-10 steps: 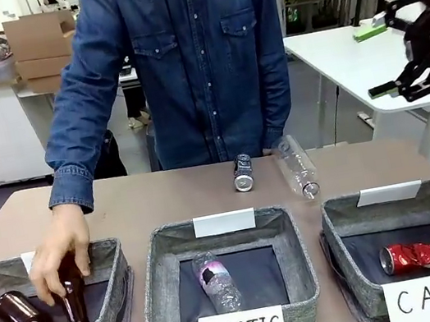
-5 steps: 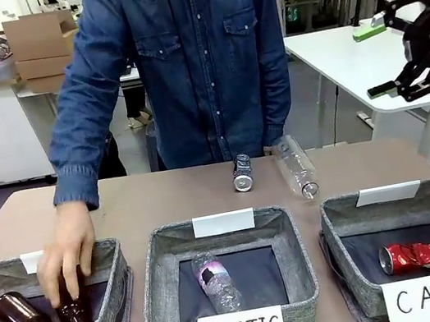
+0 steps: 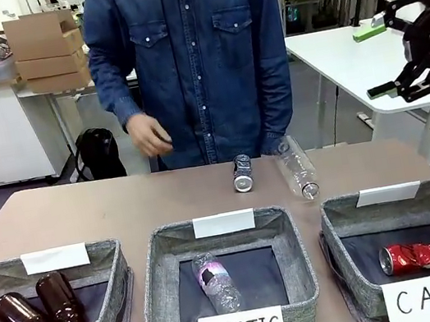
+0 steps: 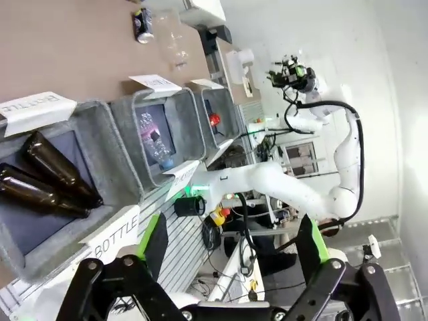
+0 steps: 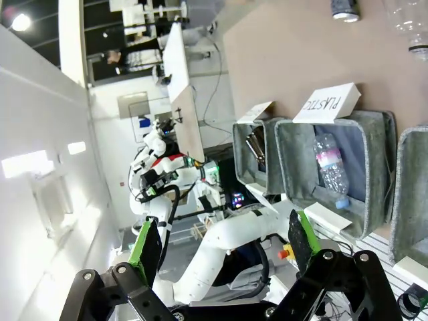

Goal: Sort the can waste into the basket.
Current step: Pick up the can waste from the table and place it in the right Fabric basket.

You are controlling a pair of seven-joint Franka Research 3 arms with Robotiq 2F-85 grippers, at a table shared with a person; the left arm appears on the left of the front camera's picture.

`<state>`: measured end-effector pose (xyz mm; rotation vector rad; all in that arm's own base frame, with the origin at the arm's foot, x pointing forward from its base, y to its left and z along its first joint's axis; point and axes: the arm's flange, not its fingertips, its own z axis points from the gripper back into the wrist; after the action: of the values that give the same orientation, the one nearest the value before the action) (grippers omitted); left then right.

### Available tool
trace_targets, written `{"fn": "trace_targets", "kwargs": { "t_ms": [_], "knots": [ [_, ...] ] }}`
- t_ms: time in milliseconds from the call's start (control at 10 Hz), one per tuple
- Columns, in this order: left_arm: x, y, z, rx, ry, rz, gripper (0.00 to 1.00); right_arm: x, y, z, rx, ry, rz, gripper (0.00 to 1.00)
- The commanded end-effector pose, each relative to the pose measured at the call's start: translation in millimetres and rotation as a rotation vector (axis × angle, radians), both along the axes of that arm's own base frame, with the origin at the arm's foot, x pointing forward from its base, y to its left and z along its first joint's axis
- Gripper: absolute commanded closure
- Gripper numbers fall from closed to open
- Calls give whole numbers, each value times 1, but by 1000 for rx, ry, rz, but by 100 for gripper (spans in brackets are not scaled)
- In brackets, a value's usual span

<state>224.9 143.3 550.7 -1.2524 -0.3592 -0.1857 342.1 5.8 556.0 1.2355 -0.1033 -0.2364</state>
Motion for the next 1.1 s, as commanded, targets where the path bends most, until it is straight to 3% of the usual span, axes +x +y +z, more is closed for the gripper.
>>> {"fn": "trace_targets", "kwargs": {
  "t_ms": [0,200,300,400,1000],
  "knots": [
    [39,-58,-22,-3,-7,-115,0,-1,0,-1,-8,-10,13,0],
    [78,-122,-45,12,5,-241,0,-1,0,-1,-8,-10,13,0],
    [87,-145,-49,33,71,-315,0,-1,0,-1,-8,-10,13,0],
    [54,-105,-40,17,31,-191,0,-1,0,-1,-8,-10,13,0],
    [54,-105,-40,17,31,-191,0,-1,0,-1,-8,-10,13,0]
  ]
}}
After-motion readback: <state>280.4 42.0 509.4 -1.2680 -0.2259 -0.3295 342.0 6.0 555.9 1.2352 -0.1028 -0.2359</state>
